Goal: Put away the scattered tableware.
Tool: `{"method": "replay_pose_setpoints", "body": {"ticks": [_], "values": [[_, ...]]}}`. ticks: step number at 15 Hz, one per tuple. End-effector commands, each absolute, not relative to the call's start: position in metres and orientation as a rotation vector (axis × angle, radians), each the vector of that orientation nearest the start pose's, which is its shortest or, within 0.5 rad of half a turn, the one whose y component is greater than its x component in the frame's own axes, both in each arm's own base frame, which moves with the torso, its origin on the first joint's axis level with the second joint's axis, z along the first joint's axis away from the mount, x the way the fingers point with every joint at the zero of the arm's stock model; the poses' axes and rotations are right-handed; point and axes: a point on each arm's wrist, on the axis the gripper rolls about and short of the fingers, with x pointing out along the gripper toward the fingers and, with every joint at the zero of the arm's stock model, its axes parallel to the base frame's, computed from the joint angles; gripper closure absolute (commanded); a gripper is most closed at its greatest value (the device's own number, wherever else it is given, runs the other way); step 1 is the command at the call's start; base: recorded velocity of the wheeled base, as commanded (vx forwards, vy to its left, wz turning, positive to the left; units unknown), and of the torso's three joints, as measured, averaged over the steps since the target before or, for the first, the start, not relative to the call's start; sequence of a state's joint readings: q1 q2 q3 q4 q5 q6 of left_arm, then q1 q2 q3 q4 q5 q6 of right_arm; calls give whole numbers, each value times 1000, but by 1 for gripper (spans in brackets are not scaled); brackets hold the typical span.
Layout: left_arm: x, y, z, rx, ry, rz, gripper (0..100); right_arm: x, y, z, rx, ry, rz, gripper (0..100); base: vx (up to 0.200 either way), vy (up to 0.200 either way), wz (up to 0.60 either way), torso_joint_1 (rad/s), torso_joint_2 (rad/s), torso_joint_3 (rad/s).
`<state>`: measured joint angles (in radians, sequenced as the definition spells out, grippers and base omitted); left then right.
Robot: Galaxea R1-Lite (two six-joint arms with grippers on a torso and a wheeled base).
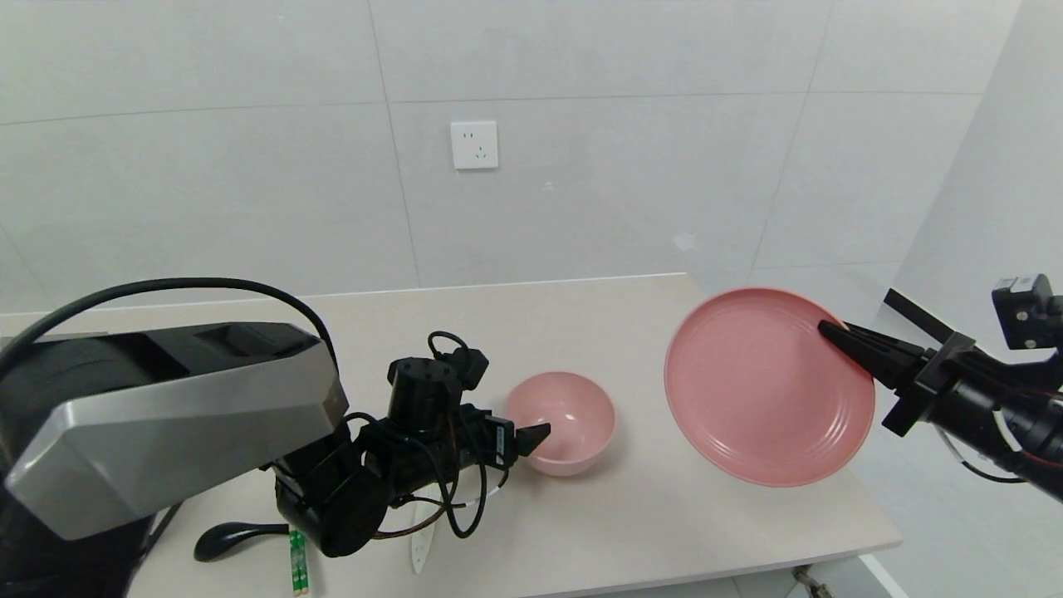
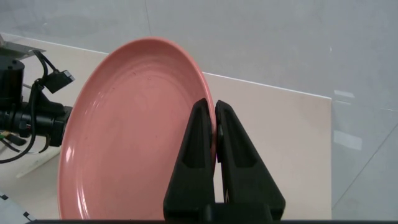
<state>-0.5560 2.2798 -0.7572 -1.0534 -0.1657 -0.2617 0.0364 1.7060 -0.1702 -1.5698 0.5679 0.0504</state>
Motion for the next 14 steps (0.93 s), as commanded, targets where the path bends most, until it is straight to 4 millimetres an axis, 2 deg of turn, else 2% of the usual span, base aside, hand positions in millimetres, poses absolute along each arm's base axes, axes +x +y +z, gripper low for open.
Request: {"method": "replay_pose_setpoints", "body": {"ticks": [1,3,5,10,12,14], "values": [[313,-198,10,-152,567,-639,100,220,20,128,39,-18,607,100,0,0,0,0,0,0],[307,-196,4,-139,623,-631,100,220,20,128,39,-18,605,100,0,0,0,0,0,0],[306,-196,7,-140,609,-634,100,221,20,128,39,-17,605,100,0,0,0,0,0,0],[299,-188,51,-158,500,-637,100,221,21,128,38,-17,608,100,0,0,0,0,0,0],[287,-181,69,-135,446,-619,100,221,21,128,36,-19,608,100,0,0,0,0,0,0],[266,-167,80,-77,358,-605,100,221,21,129,35,-21,608,100,0,0,0,0,0,0]]}}
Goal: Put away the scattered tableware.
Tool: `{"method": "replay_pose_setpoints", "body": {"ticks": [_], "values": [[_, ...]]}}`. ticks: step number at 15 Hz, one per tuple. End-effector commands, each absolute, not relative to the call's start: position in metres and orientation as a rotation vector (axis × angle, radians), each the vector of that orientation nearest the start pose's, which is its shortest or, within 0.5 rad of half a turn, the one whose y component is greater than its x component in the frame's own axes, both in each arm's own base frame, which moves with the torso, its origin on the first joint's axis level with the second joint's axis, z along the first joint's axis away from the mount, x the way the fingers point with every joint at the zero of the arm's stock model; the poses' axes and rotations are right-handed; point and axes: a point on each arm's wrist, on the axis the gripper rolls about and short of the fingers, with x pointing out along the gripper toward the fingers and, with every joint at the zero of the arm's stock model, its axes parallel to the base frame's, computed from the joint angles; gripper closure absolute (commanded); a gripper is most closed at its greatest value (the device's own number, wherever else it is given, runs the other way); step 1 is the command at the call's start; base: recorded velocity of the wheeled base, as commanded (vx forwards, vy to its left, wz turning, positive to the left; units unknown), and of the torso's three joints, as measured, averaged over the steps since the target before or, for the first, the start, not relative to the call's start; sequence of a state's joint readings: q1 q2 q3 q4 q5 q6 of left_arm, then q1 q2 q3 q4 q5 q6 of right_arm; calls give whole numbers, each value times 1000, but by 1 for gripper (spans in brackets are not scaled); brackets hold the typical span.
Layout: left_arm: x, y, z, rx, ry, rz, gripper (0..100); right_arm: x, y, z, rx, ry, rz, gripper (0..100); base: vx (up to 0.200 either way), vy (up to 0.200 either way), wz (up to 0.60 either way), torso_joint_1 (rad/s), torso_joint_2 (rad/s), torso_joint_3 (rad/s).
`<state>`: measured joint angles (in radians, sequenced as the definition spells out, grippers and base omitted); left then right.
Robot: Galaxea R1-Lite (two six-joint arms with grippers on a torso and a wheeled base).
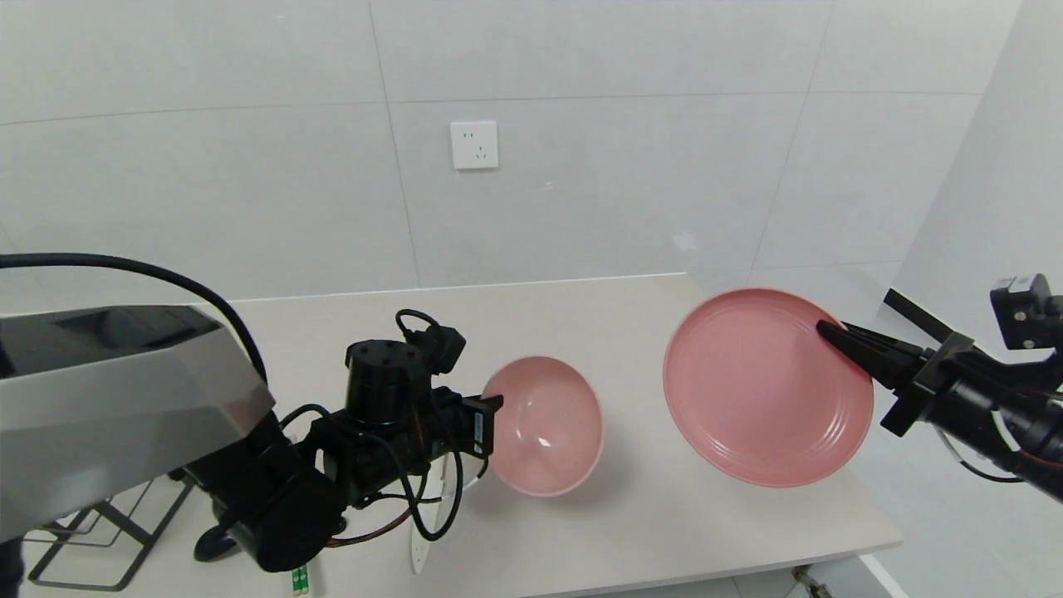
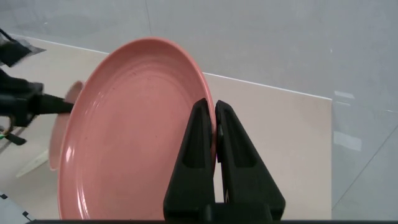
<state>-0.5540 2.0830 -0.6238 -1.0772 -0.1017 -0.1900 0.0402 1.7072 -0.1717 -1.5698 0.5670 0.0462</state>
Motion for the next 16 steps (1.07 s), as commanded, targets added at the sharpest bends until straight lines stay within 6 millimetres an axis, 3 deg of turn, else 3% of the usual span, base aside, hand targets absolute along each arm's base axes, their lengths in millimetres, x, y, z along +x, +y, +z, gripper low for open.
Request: {"method": "replay_pose_setpoints", "body": {"ticks": [1,5,6,8,11,13,16], "values": [[257,-161,89,-79,292,-614,100,222,21,129,33,-23,610,100,0,0,0,0,0,0],[227,-122,113,-37,98,-566,100,224,22,131,27,-33,613,100,0,0,0,0,0,0],[225,-121,117,-43,74,-564,100,224,22,131,27,-33,614,100,0,0,0,0,0,0],[237,-117,147,-80,-101,-521,100,225,29,131,24,-38,643,100,0,0,0,0,0,0],[235,-114,145,-93,-116,-515,100,222,40,132,24,-42,694,100,0,0,0,0,0,0],[232,-110,147,-209,-89,-567,100,220,48,134,24,-47,729,100,0,0,0,0,0,0],[232,-76,155,-289,-89,-569,100,215,50,138,20,-66,742,100,0,0,0,0,0,0]]}}
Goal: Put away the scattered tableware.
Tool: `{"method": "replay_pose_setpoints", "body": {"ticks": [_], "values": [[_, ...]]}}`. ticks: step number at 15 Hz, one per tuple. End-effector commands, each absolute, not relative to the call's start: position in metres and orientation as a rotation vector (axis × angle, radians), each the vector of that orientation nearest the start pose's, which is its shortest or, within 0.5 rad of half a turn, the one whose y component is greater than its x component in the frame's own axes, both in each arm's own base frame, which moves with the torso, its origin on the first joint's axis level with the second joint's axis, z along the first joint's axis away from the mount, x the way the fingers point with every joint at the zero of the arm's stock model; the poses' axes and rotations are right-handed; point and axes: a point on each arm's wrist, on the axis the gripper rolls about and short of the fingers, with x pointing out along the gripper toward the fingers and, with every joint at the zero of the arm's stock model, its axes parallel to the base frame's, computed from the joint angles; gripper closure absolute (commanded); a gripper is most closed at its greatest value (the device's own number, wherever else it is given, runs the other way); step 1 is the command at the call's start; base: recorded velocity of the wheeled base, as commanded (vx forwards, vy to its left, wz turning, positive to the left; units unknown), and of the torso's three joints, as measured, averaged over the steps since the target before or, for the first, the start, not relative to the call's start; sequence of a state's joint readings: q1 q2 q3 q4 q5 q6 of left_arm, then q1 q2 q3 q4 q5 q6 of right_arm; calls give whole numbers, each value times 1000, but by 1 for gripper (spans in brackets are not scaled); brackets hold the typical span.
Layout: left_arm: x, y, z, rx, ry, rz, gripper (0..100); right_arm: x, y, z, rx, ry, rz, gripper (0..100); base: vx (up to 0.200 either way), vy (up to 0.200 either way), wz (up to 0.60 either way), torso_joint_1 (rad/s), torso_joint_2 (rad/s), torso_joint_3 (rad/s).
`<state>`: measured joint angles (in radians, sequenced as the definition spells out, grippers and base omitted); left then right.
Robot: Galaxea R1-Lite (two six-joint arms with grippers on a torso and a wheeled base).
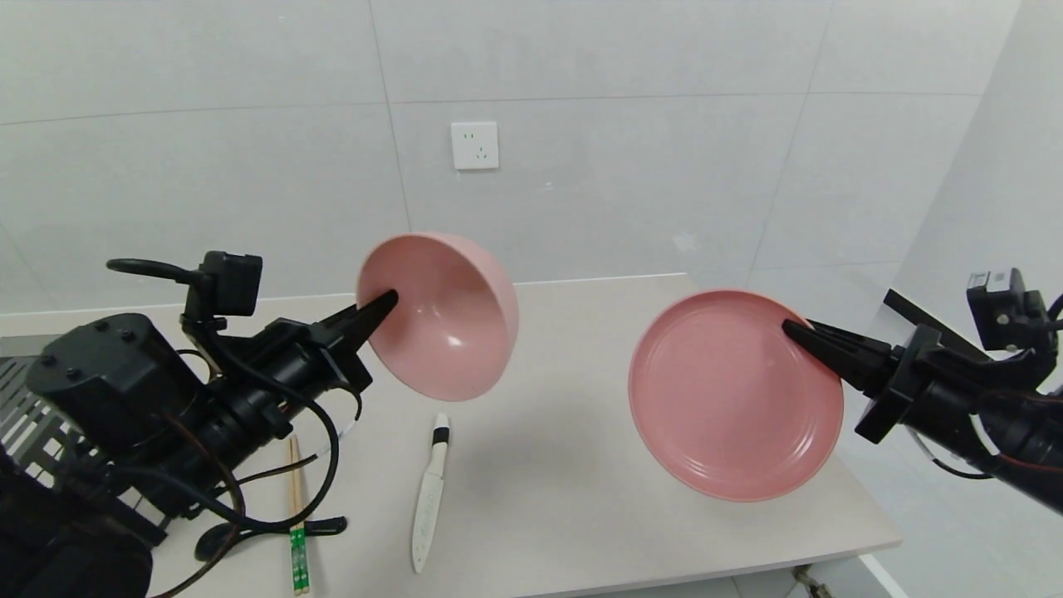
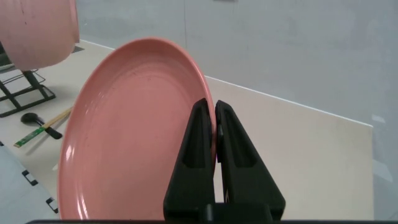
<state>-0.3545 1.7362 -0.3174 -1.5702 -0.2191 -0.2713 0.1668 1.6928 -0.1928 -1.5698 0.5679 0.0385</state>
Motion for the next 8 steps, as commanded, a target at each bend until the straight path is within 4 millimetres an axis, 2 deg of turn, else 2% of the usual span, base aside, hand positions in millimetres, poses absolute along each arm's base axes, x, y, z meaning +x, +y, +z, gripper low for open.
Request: {"method": "replay_pose_setpoints", "body": {"ticks": [1,5,8], "values": [[226,-72,147,-277,-49,-591,100,213,50,141,18,-78,744,100,0,0,0,0,0,0],[202,-82,124,-192,59,-672,100,212,54,134,26,-43,760,100,0,0,0,0,0,0],[195,-89,123,-112,40,-691,100,210,54,133,19,-42,764,100,0,0,0,0,0,0]]}}
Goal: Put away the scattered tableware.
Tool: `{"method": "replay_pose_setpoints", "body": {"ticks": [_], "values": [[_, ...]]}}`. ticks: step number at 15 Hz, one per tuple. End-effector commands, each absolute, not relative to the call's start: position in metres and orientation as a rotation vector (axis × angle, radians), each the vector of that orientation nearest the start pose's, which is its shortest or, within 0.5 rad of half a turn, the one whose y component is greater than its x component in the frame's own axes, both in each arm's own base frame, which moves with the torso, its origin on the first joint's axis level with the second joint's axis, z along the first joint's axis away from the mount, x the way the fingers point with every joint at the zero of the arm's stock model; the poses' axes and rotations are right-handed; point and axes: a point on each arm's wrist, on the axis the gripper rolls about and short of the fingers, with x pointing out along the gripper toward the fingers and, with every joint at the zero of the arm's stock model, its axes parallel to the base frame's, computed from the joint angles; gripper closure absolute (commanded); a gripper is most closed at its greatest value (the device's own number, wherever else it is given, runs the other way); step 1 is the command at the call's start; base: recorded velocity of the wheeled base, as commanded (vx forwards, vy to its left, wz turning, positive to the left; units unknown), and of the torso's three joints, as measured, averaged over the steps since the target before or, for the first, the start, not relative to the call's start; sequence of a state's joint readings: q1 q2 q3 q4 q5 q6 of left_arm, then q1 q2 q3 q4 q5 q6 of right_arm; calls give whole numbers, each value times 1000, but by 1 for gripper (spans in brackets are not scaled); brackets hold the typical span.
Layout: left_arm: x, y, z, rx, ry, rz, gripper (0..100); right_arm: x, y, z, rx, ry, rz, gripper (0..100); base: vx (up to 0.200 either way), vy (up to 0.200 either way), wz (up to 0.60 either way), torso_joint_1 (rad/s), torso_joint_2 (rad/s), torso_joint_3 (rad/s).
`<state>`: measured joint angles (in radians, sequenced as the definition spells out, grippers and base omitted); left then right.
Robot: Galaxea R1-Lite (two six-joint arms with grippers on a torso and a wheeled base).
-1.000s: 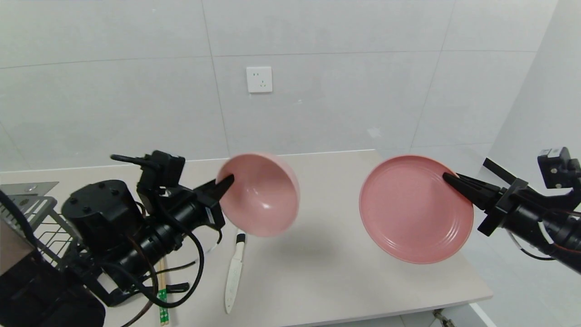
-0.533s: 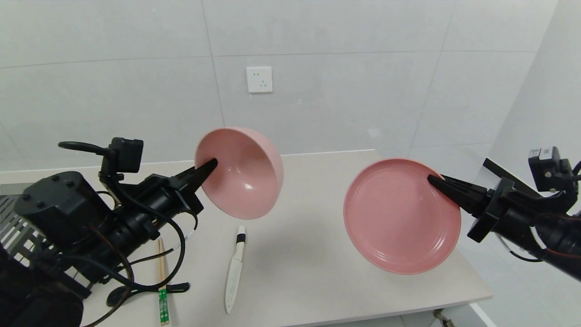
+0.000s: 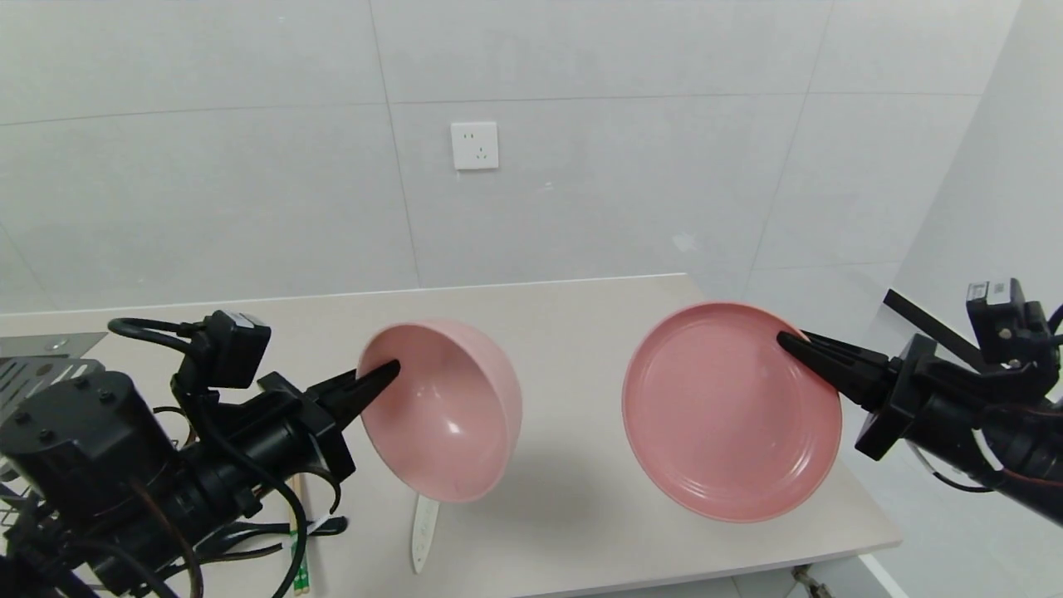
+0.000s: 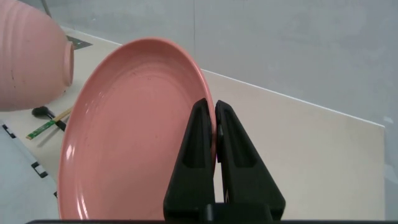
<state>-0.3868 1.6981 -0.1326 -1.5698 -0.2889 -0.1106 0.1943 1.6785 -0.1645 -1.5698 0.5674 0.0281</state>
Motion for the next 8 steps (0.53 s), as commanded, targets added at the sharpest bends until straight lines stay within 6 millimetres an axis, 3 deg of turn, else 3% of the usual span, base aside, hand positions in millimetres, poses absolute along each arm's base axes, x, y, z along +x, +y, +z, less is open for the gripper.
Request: {"method": "replay_pose_setpoints", "body": {"ticks": [1,3,6,8], "values": [[183,-97,125,-63,13,-643,100,208,54,135,7,-56,763,100,0,0,0,0,0,0],[176,-109,123,-69,20,-388,100,202,57,132,8,-37,783,100,0,0,0,0,0,0],[209,-148,91,-118,88,-66,100,201,58,131,10,-31,789,100,0,0,0,0,0,0],[225,-159,76,-183,100,32,100,202,58,131,7,-36,783,100,0,0,0,0,0,0]]}}
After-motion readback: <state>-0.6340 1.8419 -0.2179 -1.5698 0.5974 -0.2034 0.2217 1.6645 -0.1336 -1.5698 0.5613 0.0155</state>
